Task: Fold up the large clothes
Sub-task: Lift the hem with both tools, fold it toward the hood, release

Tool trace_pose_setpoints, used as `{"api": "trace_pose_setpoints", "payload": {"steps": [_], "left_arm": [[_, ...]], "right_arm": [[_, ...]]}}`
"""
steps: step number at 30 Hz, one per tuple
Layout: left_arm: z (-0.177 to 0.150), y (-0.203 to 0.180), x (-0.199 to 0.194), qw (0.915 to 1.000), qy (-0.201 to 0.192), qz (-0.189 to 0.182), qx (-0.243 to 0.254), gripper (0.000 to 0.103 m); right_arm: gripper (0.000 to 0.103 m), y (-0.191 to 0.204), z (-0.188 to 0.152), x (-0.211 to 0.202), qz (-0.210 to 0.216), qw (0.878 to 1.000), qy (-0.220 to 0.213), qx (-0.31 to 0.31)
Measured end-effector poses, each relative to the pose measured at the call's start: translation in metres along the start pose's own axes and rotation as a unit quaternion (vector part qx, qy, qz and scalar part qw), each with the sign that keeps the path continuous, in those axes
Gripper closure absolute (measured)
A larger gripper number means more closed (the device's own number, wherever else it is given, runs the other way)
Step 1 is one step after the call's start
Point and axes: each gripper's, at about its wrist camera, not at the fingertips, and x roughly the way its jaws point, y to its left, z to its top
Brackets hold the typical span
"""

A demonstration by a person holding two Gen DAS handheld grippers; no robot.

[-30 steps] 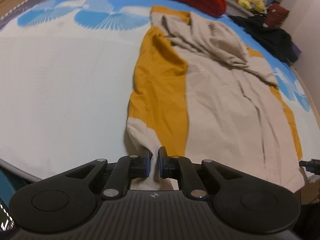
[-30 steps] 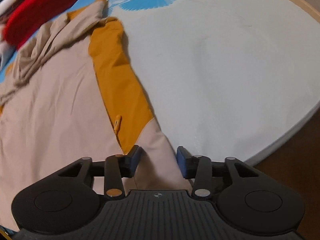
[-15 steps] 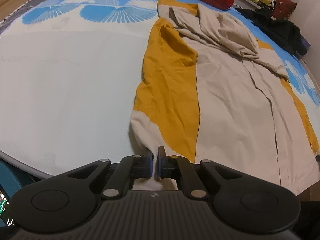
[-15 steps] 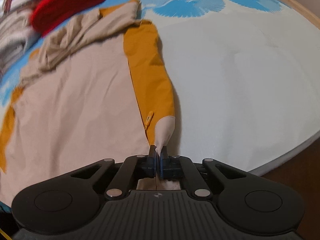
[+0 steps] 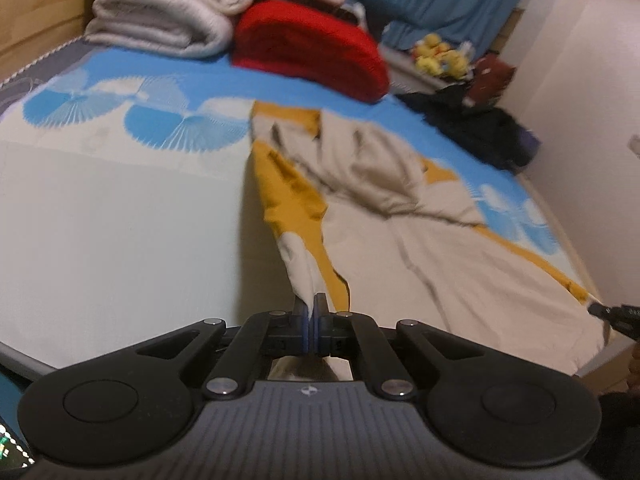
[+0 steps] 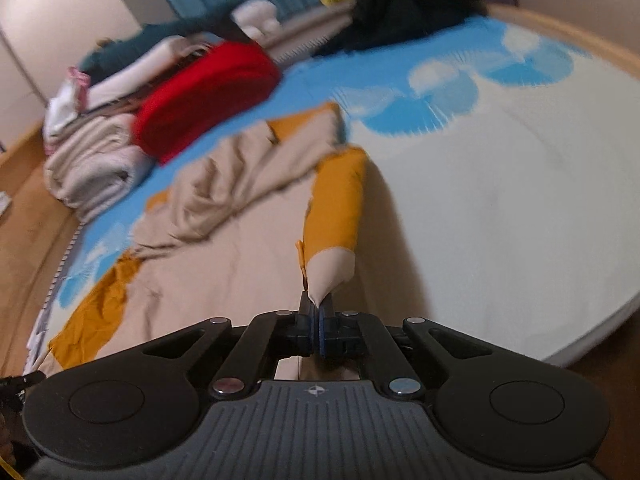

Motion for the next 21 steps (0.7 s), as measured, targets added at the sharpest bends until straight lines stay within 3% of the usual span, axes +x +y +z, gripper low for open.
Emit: {"api": "trace_pose_setpoints", "payload": {"steps": [7,11,15,21], "left_arm": [[0.009,0.006,-0.119,0.9978,-0.020,-0.062,-0.016,0.102],[0.010,0.016,-0.157,0.9960,-0.025,-0.074,-0.043,0.102],[0.019,0.028,-0.132,0.9953,-0.010,-0.069,-0.067,0.102],[0.062,0.054,-0.009,0.9909,0.013,-0.064,-0.118,0.101]], "right_arm": [[0.102,0.010,0.013,-0.099,0.064,0.996,-0.056,-0.021],[0.102,0.010,0.005,-0.161,0.093,0.992,-0.090,-0.009],[0.102,0.003,0.006,-0.172,0.108,0.989,-0.095,0.016],[0.102,-0.003,0.039,-0.085,0.079,0.994,-0.059,0.041]]}}
